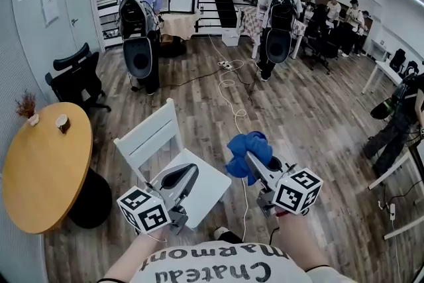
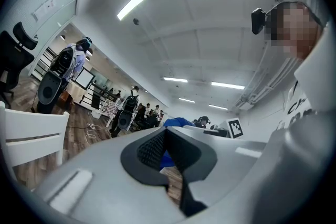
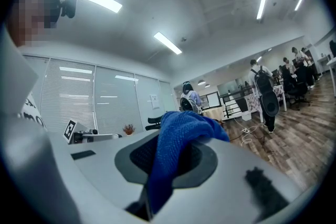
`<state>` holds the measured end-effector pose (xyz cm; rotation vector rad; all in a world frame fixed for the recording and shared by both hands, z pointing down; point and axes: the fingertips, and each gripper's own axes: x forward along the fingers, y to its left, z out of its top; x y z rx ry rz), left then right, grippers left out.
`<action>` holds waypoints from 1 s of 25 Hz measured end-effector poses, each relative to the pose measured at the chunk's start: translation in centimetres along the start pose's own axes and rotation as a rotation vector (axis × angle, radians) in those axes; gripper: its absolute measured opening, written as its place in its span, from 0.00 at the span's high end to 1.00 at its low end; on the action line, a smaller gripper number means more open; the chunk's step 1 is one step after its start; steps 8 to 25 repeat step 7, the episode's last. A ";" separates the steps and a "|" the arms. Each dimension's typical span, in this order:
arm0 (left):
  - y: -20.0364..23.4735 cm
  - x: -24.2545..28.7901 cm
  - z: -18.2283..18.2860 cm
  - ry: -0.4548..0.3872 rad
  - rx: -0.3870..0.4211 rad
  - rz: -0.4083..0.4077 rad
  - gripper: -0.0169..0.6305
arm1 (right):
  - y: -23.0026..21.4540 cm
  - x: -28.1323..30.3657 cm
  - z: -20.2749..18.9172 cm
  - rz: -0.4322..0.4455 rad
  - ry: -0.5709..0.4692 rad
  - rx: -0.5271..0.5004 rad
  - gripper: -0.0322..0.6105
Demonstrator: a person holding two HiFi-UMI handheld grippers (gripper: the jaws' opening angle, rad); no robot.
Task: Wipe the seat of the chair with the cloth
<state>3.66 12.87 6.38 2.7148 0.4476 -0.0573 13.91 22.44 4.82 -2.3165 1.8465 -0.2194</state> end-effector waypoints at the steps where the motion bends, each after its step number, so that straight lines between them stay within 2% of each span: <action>1: 0.0 -0.1 0.0 -0.001 -0.005 0.003 0.96 | 0.1 0.0 0.0 0.001 -0.001 -0.001 0.86; 25: 0.1 0.0 -0.2 0.001 -0.004 -0.003 0.97 | 0.4 -0.1 -0.4 0.002 0.009 -0.008 0.86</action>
